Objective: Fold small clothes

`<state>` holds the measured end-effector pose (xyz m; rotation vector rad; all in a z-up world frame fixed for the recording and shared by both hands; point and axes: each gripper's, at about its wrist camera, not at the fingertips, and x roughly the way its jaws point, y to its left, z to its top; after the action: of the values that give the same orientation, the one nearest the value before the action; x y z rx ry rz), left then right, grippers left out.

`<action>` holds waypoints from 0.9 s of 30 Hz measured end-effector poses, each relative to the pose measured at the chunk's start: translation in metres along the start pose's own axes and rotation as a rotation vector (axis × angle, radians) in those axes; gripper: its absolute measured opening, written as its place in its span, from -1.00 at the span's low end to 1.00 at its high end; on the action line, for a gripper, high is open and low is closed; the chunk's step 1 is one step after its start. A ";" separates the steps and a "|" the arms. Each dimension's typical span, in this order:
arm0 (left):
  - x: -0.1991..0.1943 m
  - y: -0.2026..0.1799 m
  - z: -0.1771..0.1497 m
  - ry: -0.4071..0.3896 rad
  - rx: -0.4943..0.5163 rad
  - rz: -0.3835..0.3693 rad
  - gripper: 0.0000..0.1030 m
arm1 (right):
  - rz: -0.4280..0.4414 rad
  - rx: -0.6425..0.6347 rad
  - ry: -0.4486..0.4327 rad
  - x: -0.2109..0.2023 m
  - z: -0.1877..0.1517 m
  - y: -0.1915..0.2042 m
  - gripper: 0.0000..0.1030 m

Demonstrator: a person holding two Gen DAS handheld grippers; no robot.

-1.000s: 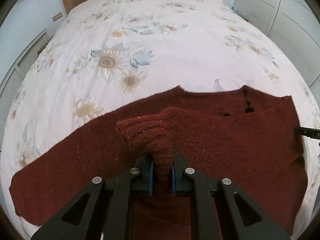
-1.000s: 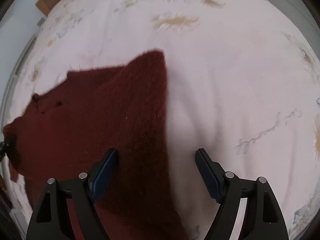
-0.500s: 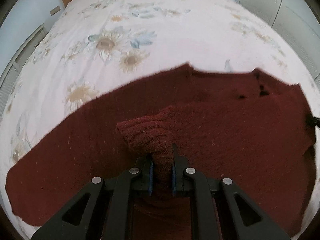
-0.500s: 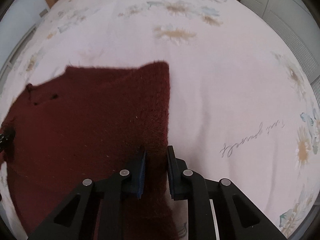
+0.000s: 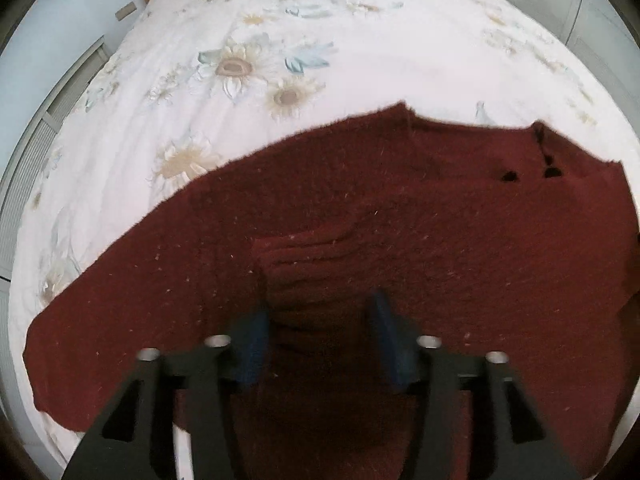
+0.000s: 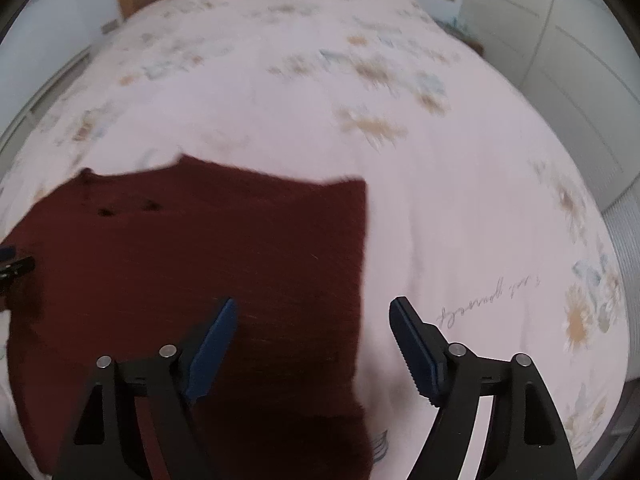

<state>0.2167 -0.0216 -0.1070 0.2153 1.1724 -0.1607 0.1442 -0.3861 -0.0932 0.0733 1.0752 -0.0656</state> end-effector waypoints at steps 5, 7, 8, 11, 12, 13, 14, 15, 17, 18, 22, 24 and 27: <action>-0.033 -0.009 0.006 -0.080 0.002 -0.049 0.98 | 0.026 -0.074 -0.114 -0.034 0.013 0.038 0.99; -0.044 -0.015 0.009 -0.114 0.004 -0.070 0.98 | 0.044 -0.097 -0.145 -0.044 0.014 0.054 0.99; -0.050 -0.018 0.010 -0.138 0.003 -0.084 0.98 | 0.050 -0.107 -0.153 -0.045 0.015 0.063 0.99; -0.060 -0.028 0.008 -0.189 0.012 -0.097 0.98 | 0.056 -0.140 -0.165 -0.042 0.008 0.088 0.99; -0.060 -0.034 0.007 -0.202 0.021 -0.096 0.98 | 0.055 -0.146 -0.162 -0.039 0.006 0.093 0.99; -0.058 -0.039 0.007 -0.205 0.027 -0.096 0.98 | 0.049 -0.155 -0.150 -0.033 -0.001 0.101 0.99; -0.054 -0.043 0.003 -0.198 0.032 -0.099 0.98 | 0.042 -0.165 -0.132 -0.024 -0.006 0.109 0.99; -0.048 -0.047 0.000 -0.183 0.034 -0.104 0.98 | 0.035 -0.172 -0.115 -0.013 -0.011 0.113 0.99; -0.033 -0.052 -0.008 -0.148 0.030 -0.114 0.98 | 0.020 -0.175 -0.075 0.009 -0.023 0.118 0.99; -0.027 -0.057 -0.014 -0.135 0.033 -0.112 0.98 | 0.017 -0.173 -0.054 0.017 -0.029 0.118 0.99; 0.003 -0.063 -0.035 -0.062 0.065 -0.083 0.98 | -0.030 -0.157 0.013 0.049 -0.048 0.103 0.99; 0.012 -0.058 -0.043 -0.053 0.056 -0.085 0.99 | -0.002 -0.101 0.015 0.052 -0.053 0.085 0.99; 0.012 -0.046 -0.046 -0.071 0.036 -0.084 0.99 | -0.007 -0.051 0.012 0.051 -0.053 0.062 0.99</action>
<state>0.1688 -0.0544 -0.1389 0.1911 1.1088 -0.2617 0.1279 -0.3201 -0.1616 0.0235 1.0889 -0.0443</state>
